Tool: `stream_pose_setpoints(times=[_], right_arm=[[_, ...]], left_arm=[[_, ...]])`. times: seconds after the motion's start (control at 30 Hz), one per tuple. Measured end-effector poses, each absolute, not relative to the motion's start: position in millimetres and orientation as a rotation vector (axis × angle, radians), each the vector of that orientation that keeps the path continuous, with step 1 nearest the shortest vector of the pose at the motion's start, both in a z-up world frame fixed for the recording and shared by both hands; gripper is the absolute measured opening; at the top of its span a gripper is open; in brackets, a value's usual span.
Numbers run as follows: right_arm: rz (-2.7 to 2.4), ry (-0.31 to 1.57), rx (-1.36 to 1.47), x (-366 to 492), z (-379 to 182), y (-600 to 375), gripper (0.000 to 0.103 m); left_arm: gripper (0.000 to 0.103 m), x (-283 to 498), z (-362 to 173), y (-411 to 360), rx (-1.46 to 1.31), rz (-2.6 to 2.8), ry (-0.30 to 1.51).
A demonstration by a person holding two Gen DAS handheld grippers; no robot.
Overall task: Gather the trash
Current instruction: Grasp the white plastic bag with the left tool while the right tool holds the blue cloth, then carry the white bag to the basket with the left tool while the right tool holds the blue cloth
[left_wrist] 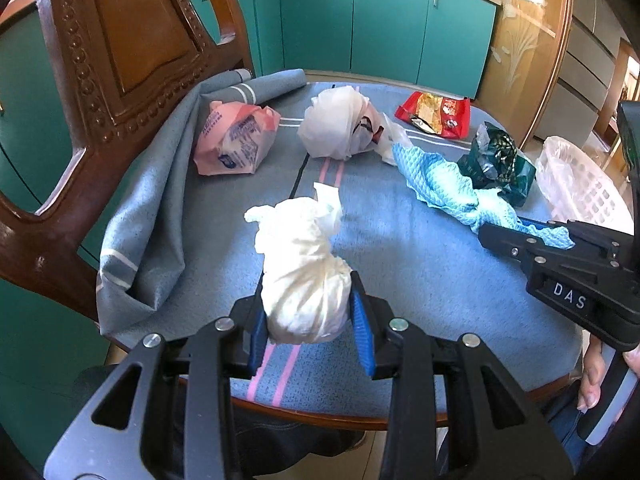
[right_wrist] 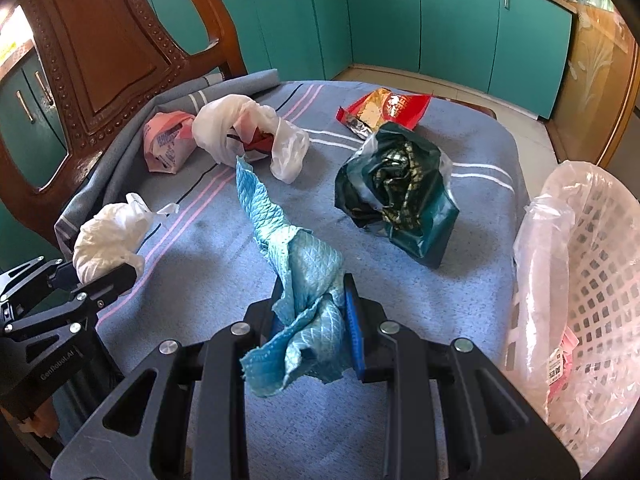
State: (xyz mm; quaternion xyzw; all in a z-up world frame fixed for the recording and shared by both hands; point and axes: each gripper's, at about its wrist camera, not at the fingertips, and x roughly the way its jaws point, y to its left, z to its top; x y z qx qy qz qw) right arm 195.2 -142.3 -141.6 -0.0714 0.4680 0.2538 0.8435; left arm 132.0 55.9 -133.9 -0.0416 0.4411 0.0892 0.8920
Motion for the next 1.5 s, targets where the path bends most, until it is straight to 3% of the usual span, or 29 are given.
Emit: stream_pose_setpoints(times=[0.37,0.53,0.67,0.8,0.87,0.93,1.37,1.5], right_arm=[[0.533,1.004,-0.151,199,-147,-139,0.029],[0.541,1.011,-0.137,203,-150,-137,0.045],[0.543,1.013,-0.136,203,-153,-134,0.047],[0.560,1.011,-0.131,202,-153,-133,0.046],[0.578,1.011,-0.115,202,-152,-133,0.036],[0.594,1.005,-0.102,200,-150,-134,0.034],[0.609,0.974,-0.064,194,-136,-145,0.033],[0.604,0.976,-0.067,194,-136,-144,0.033]], left_arm=[[0.038,137,-143,59,-0.100,0.181,0.940],[0.040,138,-147,61,-0.109,0.178,0.948],[0.041,138,-150,62,-0.116,0.184,0.956],[0.043,138,-153,62,-0.122,0.185,0.961],[0.043,137,-154,63,-0.126,0.186,0.960],[0.043,137,-153,63,-0.131,0.187,0.959],[0.048,140,-156,71,-0.172,0.212,0.951],[0.036,143,-159,73,-0.180,0.219,0.955]])
